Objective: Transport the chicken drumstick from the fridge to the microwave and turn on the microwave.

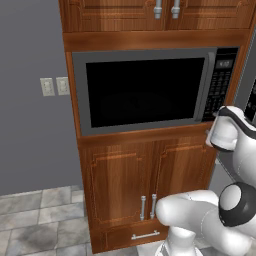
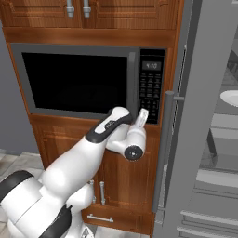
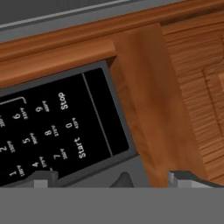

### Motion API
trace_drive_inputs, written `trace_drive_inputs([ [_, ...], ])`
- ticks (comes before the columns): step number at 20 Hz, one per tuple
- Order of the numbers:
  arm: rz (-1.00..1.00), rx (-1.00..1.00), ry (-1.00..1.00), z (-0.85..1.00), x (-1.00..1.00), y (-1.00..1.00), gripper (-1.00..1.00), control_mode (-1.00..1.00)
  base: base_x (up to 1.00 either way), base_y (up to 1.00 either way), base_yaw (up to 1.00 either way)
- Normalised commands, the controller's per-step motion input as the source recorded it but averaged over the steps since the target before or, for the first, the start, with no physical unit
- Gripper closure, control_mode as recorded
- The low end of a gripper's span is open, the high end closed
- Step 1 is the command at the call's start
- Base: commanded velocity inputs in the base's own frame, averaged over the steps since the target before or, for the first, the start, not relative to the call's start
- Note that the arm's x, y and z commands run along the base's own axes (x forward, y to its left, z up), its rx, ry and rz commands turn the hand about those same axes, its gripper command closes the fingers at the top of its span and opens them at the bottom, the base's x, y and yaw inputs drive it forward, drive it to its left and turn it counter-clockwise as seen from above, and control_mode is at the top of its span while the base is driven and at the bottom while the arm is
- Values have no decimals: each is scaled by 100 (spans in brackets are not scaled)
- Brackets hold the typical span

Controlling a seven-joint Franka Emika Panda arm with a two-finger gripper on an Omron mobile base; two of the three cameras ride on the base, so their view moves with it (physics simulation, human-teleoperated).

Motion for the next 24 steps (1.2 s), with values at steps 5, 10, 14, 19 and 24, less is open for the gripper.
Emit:
trace_drive_inputs([
  [5,0,-1,-2,-5,7,-1,-100,-100,0,0,0],
  [10,0,0,-2,-3,5,0,-100,-100,0,0,0],
  [14,0,0,-1,-4,9,3,-100,-100,0,0,0],
  [19,0,0,0,-4,7,1,-100,-100,0,0,0],
  [24,0,-2,-1,0,9,9,-100,-100,0,0,0],
])
